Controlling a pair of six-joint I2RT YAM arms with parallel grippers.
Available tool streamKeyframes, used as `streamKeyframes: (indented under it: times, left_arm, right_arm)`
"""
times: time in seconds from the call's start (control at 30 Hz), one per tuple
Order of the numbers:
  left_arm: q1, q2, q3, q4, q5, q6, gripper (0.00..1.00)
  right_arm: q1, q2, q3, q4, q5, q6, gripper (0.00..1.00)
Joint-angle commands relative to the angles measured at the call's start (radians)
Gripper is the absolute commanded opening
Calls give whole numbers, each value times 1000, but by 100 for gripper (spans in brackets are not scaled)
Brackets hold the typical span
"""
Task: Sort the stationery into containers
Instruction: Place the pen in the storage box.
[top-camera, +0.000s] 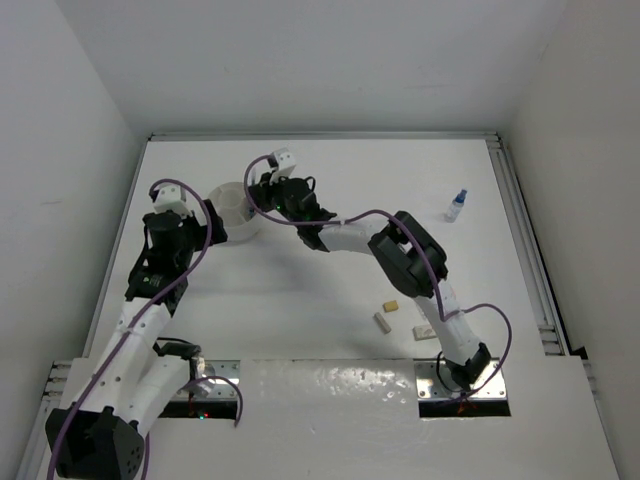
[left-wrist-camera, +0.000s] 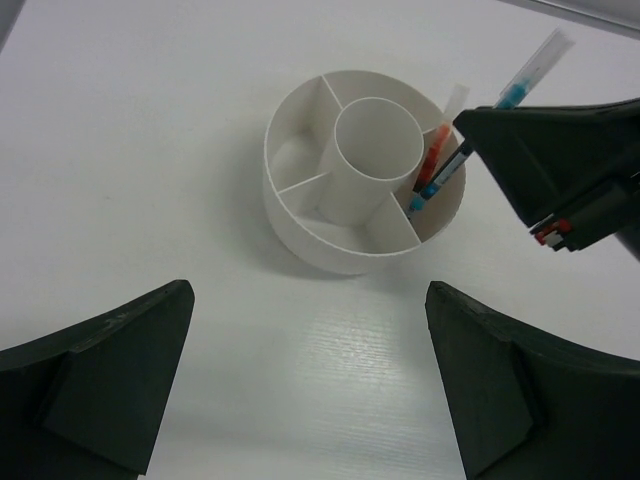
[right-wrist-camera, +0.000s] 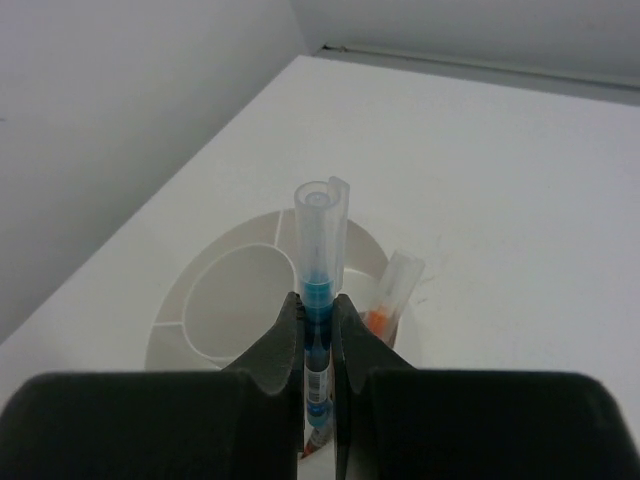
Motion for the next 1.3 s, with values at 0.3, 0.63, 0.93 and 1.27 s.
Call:
streamKeyframes:
  times: [0.3,0.63,0.93,1.27]
  left_arm:
    - [17,4,-4,50,14,-7,100]
    - [20,10,-7,73,48,-2,100]
    - [20,9,-8,75,92,3,100]
    - [15,10,-19,147,301,96,96]
  right_arm:
    - [9,11,-4,27,18,-64,20]
    - [26,-35,-27,28,18,-90,47]
    - [28,-191,-150,70,34,-86,58]
    - [-59,-714,-441,-539,-17,-125,54]
